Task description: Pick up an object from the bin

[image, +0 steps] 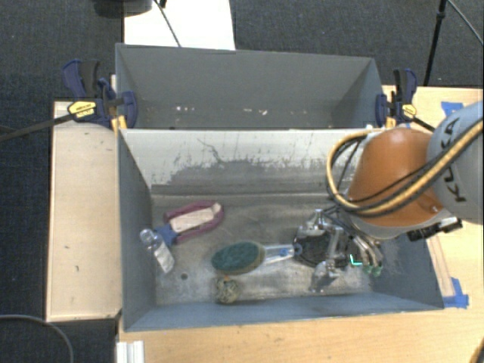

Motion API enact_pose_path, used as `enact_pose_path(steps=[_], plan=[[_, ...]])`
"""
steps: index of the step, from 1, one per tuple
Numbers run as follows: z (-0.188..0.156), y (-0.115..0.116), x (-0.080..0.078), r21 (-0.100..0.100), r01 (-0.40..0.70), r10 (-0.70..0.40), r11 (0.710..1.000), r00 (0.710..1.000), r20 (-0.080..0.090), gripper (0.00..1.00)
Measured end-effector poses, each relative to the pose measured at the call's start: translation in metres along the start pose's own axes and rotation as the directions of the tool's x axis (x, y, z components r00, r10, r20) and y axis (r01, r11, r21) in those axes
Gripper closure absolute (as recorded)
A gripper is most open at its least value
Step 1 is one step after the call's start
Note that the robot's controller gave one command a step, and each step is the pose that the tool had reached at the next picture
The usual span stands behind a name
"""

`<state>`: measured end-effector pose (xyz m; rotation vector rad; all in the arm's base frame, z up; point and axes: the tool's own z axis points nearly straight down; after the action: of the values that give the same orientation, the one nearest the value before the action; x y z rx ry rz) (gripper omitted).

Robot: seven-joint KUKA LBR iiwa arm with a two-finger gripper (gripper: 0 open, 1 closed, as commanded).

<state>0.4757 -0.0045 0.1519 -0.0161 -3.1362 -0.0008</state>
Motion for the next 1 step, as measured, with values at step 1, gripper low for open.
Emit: enact_pose_path(steps=[1], plan=[[0.0807,-0.0318,-0.0415,0.001,0.204,-0.204,0.979,0.979,0.012,0.00]])
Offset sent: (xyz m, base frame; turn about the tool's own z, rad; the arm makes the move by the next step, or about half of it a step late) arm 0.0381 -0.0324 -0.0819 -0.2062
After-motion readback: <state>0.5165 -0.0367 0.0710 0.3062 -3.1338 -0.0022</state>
